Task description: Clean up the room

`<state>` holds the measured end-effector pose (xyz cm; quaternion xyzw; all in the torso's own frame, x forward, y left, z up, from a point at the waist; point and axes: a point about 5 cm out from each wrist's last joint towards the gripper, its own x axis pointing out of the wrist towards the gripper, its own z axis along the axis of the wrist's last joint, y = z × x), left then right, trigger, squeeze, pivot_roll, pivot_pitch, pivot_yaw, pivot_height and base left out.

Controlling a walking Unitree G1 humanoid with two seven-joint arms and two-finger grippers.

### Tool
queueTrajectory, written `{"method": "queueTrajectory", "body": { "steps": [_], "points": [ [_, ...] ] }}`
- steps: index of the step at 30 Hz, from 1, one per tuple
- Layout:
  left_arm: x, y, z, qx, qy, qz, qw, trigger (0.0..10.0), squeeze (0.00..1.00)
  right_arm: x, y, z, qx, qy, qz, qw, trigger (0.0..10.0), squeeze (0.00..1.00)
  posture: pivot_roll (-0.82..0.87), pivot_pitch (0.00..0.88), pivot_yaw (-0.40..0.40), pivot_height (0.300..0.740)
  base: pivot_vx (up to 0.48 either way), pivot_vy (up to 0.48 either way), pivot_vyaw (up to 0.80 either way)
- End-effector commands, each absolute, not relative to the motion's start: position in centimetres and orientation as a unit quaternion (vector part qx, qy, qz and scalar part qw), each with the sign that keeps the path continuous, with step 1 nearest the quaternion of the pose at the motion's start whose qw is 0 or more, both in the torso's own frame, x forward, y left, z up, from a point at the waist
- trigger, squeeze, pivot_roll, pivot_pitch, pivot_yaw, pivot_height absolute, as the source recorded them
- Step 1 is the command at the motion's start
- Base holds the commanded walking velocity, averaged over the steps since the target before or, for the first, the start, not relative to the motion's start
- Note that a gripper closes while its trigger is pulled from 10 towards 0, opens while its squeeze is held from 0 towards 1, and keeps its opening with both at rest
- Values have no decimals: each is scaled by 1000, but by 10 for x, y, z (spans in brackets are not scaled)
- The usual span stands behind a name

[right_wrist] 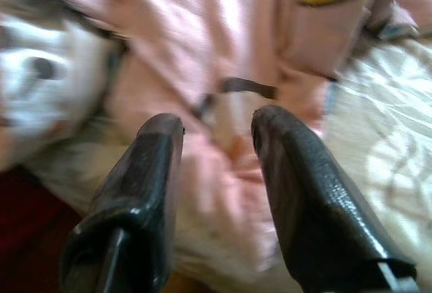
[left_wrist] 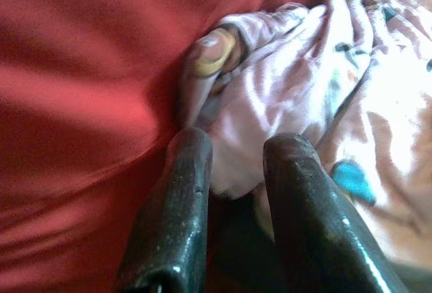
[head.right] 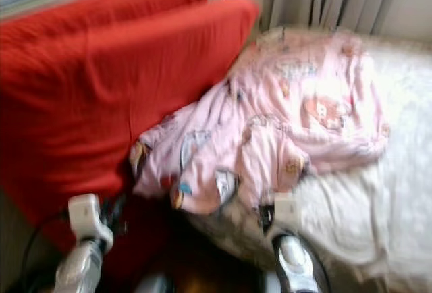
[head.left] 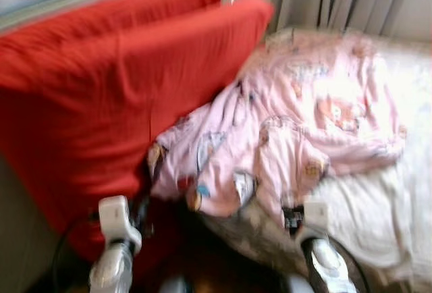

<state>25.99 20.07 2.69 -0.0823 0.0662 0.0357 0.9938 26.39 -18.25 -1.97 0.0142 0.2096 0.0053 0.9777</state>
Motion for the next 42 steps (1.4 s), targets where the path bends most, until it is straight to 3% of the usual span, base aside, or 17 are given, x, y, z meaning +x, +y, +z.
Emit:
{"method": "queueTrajectory", "body": {
  "steps": [1,13,15,16,23,34,35,36,42],
  "points": [
    [259,198,26,-84,69,32,994,10000,0,264,-184,-20,13,217,7,976,10000,0,42,0,50,605,330,0,0],
    [260,195,31,-81,60,27,995,10000,0,270,-171,-23,-9,265,57,963,10000,0,65,0,50,605,248,0,0],
    [260,195,33,-81,57,26,995,10000,0,272,-169,-23,-8,273,65,960,10000,961,72,0,51,605,0,0,0],
    [260,195,34,-81,56,27,995,10000,0,273,-168,-22,-3,275,66,959,10000,1000,74,0,51,605,0,0,0],
    [257,198,38,-78,51,30,995,10000,0,273,-171,-25,-1,310,46,950,10000,1000,100,12,48,605,0,0,0],
    [244,196,52,-77,37,28,996,10000,0,262,-172,-35,0,332,40,943,10000,1000,152,103,40,605,0,0,0],
    [242,197,53,-76,38,29,996,10000,0,262,-169,-35,-2,332,43,942,10000,580,160,115,42,605,0,0,0],
    [240,197,53,-75,40,29,996,10000,0,262,-166,-35,-4,332,44,942,10000,0,164,122,43,605,0,0,0],
    [225,198,57,-71,49,28,996,10000,0,265,-156,-34,-5,332,39,943,10000,0,183,155,46,605,0,0,0]
  ]
}}
